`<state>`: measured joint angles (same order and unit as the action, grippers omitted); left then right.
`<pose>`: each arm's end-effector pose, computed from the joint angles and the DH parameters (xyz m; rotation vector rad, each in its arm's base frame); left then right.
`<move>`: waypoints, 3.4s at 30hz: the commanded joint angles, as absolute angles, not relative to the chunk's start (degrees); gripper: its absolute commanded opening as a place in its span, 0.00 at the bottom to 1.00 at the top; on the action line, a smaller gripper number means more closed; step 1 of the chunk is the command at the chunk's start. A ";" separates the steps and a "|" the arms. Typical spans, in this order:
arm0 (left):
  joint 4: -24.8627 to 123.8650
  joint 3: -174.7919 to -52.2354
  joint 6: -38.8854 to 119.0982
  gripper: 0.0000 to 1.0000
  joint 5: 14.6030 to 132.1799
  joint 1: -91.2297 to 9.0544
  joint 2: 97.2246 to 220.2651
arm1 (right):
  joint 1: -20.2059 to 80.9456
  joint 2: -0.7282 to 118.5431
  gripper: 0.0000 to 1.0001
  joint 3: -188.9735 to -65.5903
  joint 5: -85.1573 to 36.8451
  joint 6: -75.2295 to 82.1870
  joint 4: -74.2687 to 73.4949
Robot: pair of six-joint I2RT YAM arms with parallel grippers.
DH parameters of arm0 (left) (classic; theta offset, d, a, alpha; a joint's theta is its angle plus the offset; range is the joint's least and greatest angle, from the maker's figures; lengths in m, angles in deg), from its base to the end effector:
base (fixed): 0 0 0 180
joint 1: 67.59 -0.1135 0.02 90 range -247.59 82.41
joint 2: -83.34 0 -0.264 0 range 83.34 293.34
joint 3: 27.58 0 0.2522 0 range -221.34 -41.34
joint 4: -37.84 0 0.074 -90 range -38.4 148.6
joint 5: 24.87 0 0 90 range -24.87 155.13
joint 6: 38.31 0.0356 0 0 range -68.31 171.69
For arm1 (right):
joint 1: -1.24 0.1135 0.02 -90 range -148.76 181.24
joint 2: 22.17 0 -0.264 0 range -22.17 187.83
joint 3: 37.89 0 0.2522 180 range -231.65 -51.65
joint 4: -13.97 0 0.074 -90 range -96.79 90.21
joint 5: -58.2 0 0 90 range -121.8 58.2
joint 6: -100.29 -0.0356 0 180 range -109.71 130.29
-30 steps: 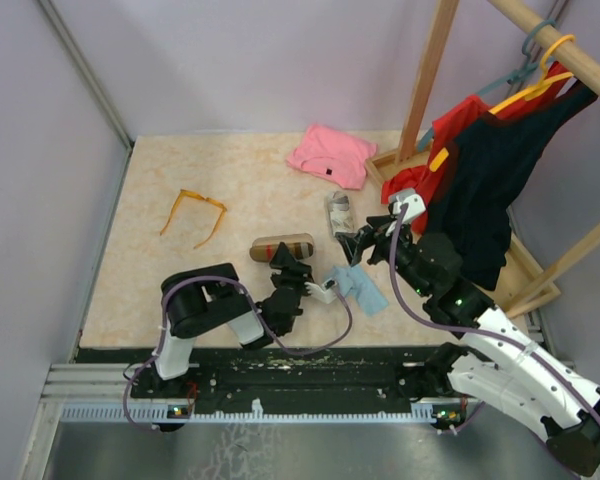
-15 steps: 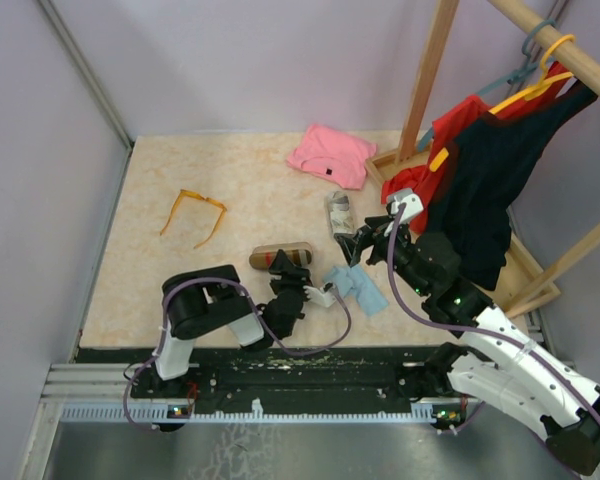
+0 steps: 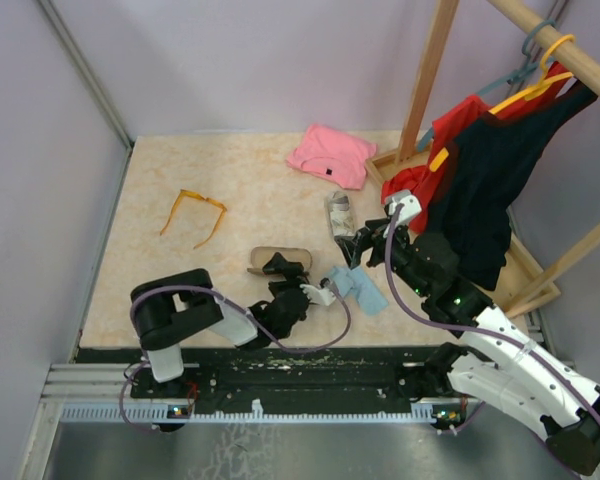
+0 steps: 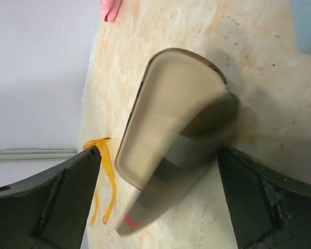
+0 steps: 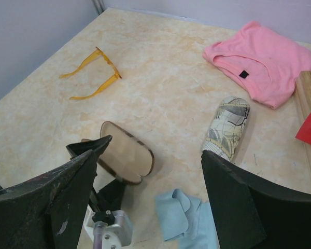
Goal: Organize the sunglasses
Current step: Place the sunglasses case at the center of the board, then adjust the sunglasses case at the center of the board.
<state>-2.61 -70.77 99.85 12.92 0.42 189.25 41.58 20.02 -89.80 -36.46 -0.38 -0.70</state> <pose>0.1372 -0.2645 0.1069 1.1884 1.4222 0.6461 0.1406 0.1156 0.3239 -0.3721 1.6513 0.6059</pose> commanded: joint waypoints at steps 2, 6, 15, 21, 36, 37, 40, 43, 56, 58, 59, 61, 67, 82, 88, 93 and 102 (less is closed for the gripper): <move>14.66 -71.58 86.04 0.99 15.73 2.45 184.95 | 41.15 19.25 0.82 -90.80 -37.69 -0.30 0.43; 25.43 -73.51 78.92 0.99 18.42 3.68 180.44 | 41.15 19.29 0.82 -90.74 -38.54 0.19 0.38; 38.75 -77.77 70.18 0.99 23.67 5.80 166.49 | 41.15 19.19 0.82 -90.74 -40.15 1.31 -0.06; 43.60 -79.28 66.43 0.99 28.75 5.57 153.85 | 41.19 18.76 0.81 -89.58 -43.76 -2.09 0.48; 59.06 -83.34 28.72 0.93 47.91 -27.81 147.07 | 41.05 45.13 0.62 -98.44 -34.32 -18.16 -6.64; 59.78 -82.55 26.68 0.90 47.86 -29.56 147.40 | 41.01 46.92 0.61 -99.12 -33.86 -18.40 -6.55; 59.06 -78.53 22.01 0.83 47.36 -31.48 146.56 | 41.06 51.21 0.59 -99.53 -33.11 -19.60 -4.04; 56.86 -74.61 20.52 0.82 47.84 -32.15 145.76 | 41.15 55.87 0.57 -100.08 -31.48 -20.58 -2.21; 52.14 -70.77 22.66 0.81 51.39 -32.69 148.00 | 43.31 69.48 0.53 -104.33 -31.17 -19.54 0.05; 51.74 -70.78 22.70 0.80 52.03 -32.69 148.47 | 43.41 70.71 0.51 -105.30 -31.31 -19.12 0.04; 51.69 -70.85 22.74 0.80 52.31 -32.69 148.75 | 43.56 71.22 0.49 -105.83 -31.51 -18.75 -0.10; 51.61 -71.03 22.77 0.80 52.63 -32.69 148.88 | 43.82 71.91 0.47 -106.56 -31.90 -18.22 -0.39; 51.10 -71.13 23.03 0.79 52.97 -32.78 149.12 | 43.89 73.88 0.39 -107.48 -33.20 -15.70 -0.90; 50.90 -71.29 23.36 0.79 54.00 -32.87 150.22 | 43.98 74.95 0.35 -107.57 -31.98 -11.42 -0.89; 51.61 -72.03 23.39 0.79 53.97 -32.87 149.80 | 43.96 76.26 0.29 -108.00 -32.58 -11.42 -0.75; 53.21 -72.96 23.02 0.82 53.70 -32.87 149.15 | 43.96 76.86 0.23 -107.98 -33.73 -11.66 -0.45; 55.68 -74.24 22.29 0.92 52.79 -32.88 146.76 | 44.13 75.36 0.04 -107.49 -36.24 -12.00 1.06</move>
